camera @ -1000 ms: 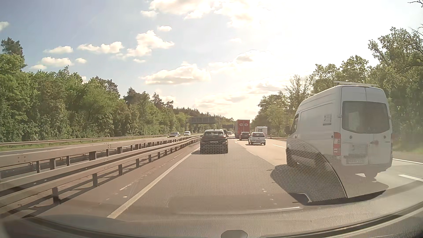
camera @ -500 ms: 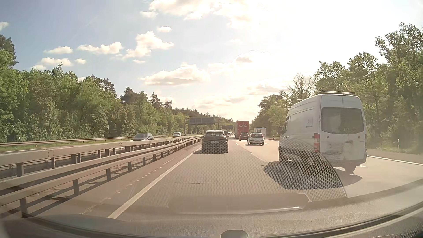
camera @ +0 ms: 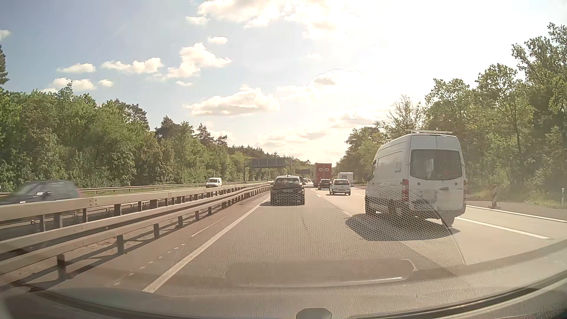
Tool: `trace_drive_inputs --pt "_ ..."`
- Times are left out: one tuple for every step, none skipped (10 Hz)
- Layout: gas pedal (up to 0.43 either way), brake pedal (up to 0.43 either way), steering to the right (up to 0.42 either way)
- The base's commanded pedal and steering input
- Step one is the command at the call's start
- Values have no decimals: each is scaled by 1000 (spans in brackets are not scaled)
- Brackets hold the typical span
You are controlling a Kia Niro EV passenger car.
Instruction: Follow the waypoints while adhering to traffic rules and regulations
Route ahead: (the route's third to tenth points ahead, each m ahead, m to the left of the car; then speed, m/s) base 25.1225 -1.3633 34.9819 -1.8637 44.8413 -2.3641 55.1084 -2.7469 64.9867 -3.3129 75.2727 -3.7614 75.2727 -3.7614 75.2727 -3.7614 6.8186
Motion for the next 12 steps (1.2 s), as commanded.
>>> trace_drive_inputs --pt "157 0 7" --pt "157 0 7" --pt "169 0 7" --pt "177 0 6" --pt "177 0 5" --pt "177 0 4" --pt "177 0 4" --pt "177 0 4" --pt "189 0 5" --pt "189 0 5" --pt "189 0 5" --pt "189 0 4"
